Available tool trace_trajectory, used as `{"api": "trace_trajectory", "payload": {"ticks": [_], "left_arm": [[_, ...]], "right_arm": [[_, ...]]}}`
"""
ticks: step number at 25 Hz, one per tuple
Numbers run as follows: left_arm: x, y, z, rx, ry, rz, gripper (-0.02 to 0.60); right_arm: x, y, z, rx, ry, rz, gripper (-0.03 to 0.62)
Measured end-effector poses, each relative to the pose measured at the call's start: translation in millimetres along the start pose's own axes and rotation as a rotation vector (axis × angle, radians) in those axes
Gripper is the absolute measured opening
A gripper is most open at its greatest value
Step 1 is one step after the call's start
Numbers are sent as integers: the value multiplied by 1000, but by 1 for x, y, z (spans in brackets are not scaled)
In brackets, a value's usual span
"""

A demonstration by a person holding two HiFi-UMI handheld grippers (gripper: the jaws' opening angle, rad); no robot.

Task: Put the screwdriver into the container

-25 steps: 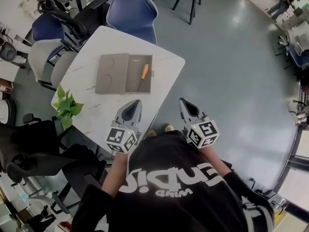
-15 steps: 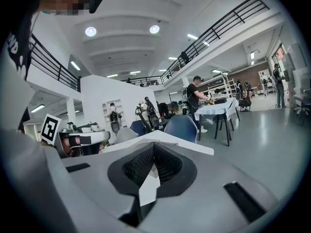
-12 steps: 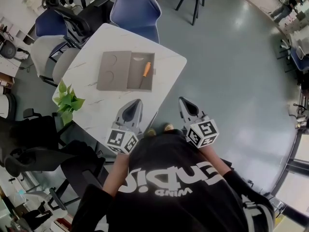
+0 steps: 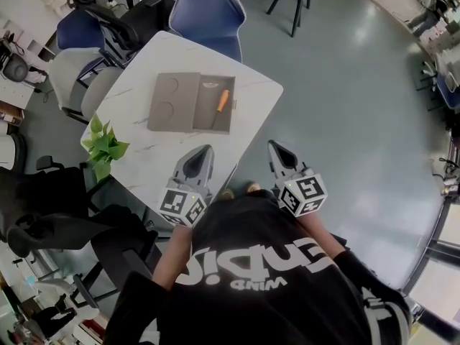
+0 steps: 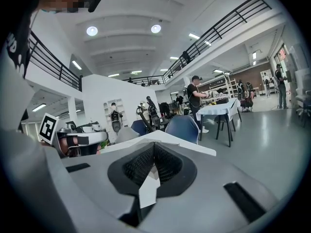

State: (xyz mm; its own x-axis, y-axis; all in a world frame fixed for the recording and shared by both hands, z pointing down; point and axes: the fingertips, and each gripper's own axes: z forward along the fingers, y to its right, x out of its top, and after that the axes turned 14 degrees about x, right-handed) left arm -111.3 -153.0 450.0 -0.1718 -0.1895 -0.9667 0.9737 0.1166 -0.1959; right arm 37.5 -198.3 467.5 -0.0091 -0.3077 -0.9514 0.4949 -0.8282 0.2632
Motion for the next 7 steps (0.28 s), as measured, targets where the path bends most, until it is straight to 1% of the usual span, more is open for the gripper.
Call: {"api": "trace_trajectory", "payload": {"ticks": [7], "left_arm": [[-5, -4, 0, 4, -18, 3, 14]], "right_arm": [[0, -1, 8, 14, -2, -2, 12]]}}
